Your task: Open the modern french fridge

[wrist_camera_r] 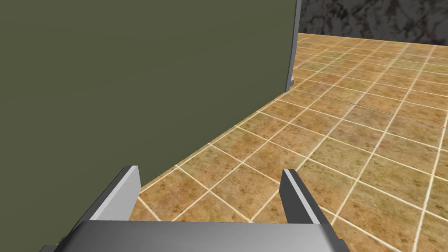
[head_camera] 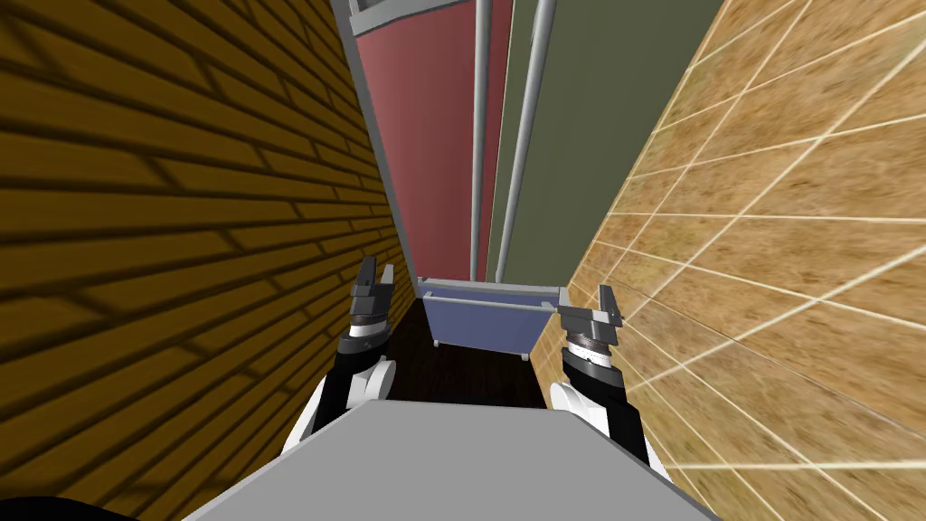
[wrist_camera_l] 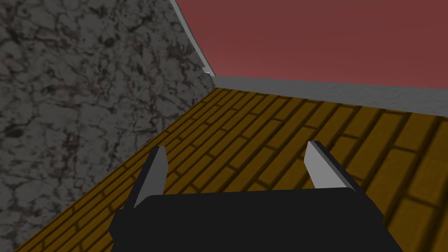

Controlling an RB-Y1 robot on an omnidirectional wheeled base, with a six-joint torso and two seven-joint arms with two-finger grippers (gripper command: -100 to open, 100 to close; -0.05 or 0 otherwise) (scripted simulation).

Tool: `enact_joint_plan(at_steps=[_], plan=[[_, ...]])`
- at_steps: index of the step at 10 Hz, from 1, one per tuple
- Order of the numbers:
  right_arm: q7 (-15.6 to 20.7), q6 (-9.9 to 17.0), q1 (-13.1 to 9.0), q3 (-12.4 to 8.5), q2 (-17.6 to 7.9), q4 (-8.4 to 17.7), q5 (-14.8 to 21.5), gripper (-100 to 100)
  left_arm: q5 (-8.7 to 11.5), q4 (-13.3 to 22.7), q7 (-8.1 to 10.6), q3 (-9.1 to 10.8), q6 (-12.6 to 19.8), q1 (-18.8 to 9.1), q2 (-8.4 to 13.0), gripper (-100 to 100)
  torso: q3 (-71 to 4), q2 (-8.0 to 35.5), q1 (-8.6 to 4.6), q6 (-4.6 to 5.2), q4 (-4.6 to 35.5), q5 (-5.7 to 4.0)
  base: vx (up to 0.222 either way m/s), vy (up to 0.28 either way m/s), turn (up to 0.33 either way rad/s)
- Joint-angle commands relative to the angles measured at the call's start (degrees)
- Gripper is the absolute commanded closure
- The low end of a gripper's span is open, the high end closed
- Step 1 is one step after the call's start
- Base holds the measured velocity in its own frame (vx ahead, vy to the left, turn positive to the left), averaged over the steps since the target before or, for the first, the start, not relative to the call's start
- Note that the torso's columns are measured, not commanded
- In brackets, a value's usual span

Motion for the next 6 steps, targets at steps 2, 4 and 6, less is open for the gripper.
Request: enact_joint_plan(at_steps=[2,4,6], plan=[[0.0,0.0,0.0,0.0,0.0,0.0,0.0,0,0.0,0.0,0.00,0.00,0.0,0.0,0.0,0,-12.0,6.0,0.00,0.00,6.0,0.00,0.000,0.000,0.000],[0.0,0.0,0.0,0.0,0.0,0.0,0.0,0,0.2,-0.5,-0.16,0.81,-0.1,-0.1,-0.4,0,-28.6,14.2,-0.62,0.70,14.0,-0.16,0.014,0.054,0.141],[0.0,0.0,0.0,0.0,0.0,0.0,0.0,0,0.5,-1.4,-0.48,1.91,-0.6,-0.6,-0.8,0,-45.6,22.3,-2.57,0.66,22.2,-0.61,0.002,0.081,0.041]])
